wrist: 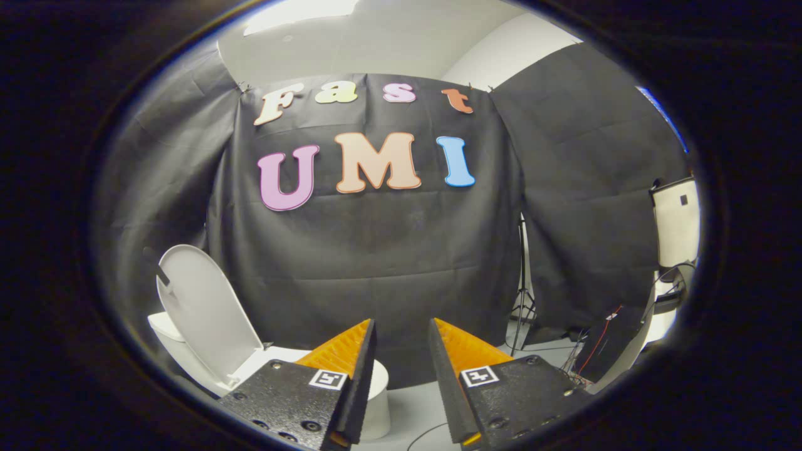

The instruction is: Open the toilet lid.

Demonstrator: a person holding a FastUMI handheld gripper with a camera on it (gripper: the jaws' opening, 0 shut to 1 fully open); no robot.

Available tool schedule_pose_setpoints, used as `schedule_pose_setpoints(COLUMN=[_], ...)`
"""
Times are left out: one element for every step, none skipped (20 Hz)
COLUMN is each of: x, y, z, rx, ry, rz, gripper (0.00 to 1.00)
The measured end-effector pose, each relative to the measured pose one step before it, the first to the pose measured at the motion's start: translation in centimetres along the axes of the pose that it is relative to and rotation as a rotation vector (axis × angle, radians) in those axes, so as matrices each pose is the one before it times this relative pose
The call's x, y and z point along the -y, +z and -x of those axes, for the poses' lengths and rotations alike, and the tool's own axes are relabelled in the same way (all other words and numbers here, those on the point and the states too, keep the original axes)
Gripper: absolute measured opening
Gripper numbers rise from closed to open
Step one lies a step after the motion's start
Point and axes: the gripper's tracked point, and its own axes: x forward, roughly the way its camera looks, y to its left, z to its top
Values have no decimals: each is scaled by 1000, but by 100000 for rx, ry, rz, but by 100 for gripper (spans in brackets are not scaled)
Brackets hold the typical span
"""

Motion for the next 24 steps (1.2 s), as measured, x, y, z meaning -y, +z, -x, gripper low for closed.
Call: schedule_pose_setpoints(x=[-98, -125, -46, -41, 85, -11, -80, -7, 61, 25, 31, 91, 46, -39, 95, -39, -90, -64, 48, -43, -33, -63, 57, 20], y=[-97, 20, -57, -105, -62, 18, 4, 33, 28, 19, 40, 29, -45, -32, -37, 30, -49, -4, -71, -20, -90, 1, -79, 38], z=[-39, -32, -79, -33, 48, -39, -34, 23, 51, 17, -29, 76, -46, -10, 86, -28, -45, -15, -85, 21, -58, -42, -16, 17], rx=[-252, -191, -438, -393, -201, -72, 146, 198, 181, 302, 202, 123, 21, -2, 3, -38, -83, -156, -218, -264, -228, -220, -198, -81], ry=[378, 390, 277, 6, -128, 25, 31, -37, -18, -9, 39, -113, -179, -88, -136, 24, 62, 109, 40, 97, 82, 68, -26, -85], rz=[220, 16, -67, 87, 40, -74, -70, -144, -261, -352, -372, -278, -228, -104, -77, -30, 36, 80, 52, 23, -12, 6, 5, -63], gripper=[52, 52, 52, 52, 52, 52, 52, 52, 52, 52, 52, 52, 52, 52, 52, 52, 52, 52, 52, 52, 52, 52, 52, 52])
